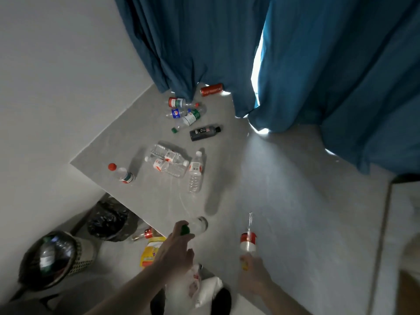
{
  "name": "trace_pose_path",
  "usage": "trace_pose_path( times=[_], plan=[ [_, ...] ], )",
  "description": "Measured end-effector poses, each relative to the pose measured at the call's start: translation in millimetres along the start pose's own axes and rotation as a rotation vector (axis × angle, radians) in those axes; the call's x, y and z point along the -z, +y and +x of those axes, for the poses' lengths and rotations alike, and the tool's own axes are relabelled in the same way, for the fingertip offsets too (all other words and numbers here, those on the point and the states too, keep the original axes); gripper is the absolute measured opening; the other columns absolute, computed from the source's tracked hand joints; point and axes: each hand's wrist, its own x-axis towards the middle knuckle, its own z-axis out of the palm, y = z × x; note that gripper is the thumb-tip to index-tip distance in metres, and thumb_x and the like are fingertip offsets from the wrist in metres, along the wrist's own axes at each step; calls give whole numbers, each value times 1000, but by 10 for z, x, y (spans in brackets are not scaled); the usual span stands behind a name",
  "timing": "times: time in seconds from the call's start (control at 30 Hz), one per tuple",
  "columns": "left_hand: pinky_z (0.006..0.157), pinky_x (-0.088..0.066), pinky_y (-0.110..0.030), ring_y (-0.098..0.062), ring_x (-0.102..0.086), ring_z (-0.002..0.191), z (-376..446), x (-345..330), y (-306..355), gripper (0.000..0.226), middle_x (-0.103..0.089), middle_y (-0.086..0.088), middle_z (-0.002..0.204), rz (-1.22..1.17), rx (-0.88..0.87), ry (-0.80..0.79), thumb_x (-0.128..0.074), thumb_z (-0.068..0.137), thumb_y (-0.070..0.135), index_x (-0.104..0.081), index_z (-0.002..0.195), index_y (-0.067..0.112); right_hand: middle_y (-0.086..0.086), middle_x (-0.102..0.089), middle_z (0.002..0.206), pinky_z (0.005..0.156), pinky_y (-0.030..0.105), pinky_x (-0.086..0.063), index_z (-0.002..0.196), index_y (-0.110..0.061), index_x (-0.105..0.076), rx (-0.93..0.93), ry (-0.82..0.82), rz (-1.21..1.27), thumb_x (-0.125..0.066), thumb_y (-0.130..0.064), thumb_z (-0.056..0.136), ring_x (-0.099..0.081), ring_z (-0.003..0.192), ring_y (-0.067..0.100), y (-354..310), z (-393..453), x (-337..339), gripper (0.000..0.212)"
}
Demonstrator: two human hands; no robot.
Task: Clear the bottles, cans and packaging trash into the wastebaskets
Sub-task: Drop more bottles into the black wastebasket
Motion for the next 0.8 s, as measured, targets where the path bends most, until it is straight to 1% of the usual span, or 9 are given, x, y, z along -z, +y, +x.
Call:
trace_pose_path(
  times=[0.07,0.13,0.23,0.3,0.47,0.57,0.63,0.7,0.8],
  plan=[
    [107,-46,-25,-16,-58,120,-275,159,87,46,-15,8,156,-37,11,31,-59,97,33,-58,141,21,8,-51,125,82,22,-43,133,-32,-47,6,-3,-11,-64,-22,87,-57,96,20,-63,-542,168,50],
    [106,-45,-25,-16,-58,121,-593,258,153,45,-19,7,155,-79,47,30,-59,96,32,-60,140,23,11,-49,122,80,23,-43,122,-39,-40,-8,65,10,-63,-26,88,-53,89,20,-24,-901,259,44],
    [105,-45,-26,-15,-59,119,-987,357,208,40,-28,10,152,-169,40,63,-60,95,33,-64,135,27,12,-59,111,81,33,-52,103,-34,-49,57,176,16,-67,-22,84,-60,85,22,117,-1220,313,29],
    [104,-43,-22,-12,-59,114,-1198,409,191,39,-33,10,148,-206,42,83,-61,95,31,-65,133,28,9,-64,103,79,36,-53,93,-39,-50,93,201,36,-68,-17,82,-64,85,22,151,-1299,329,30],
    [89,-36,-7,-7,-60,106,-1552,495,-47,36,-39,12,141,-263,58,165,-64,92,28,-67,128,30,2,-63,105,77,27,-47,101,-39,-51,227,183,-11,-65,-26,89,-63,92,19,-309,-1598,416,22],
    [93,-43,-13,-6,-57,103,-1670,554,-283,37,-39,13,141,-277,77,205,-65,89,33,-68,126,34,2,-67,104,77,29,-49,94,-45,-51,341,199,-42,-65,-30,88,-65,91,19,-648,-1688,493,21],
    [97,-47,-21,-9,-59,104,-1705,620,-414,38,-41,11,140,-294,85,242,-67,86,34,-69,124,34,-1,-67,100,72,22,-48,87,-49,-52,425,222,-62,-67,-30,88,-64,83,13,-862,-1752,536,24],
    [95,-48,-23,-9,-61,99,-1744,705,-511,36,-42,9,137,-312,92,279,-68,86,33,-71,122,34,-3,-65,97,66,14,-44,84,-49,-53,496,236,-76,-68,-32,89,-59,76,5,-1069,-1797,528,23],
    [87,-50,-20,-4,-63,88,-1850,840,-658,28,-41,12,132,-320,103,323,-69,88,37,-71,116,39,-5,-65,97,70,19,-50,89,-45,-57,563,225,-96,-65,-45,89,-62,81,8,-1301,-1825,390,8]
  ],
)
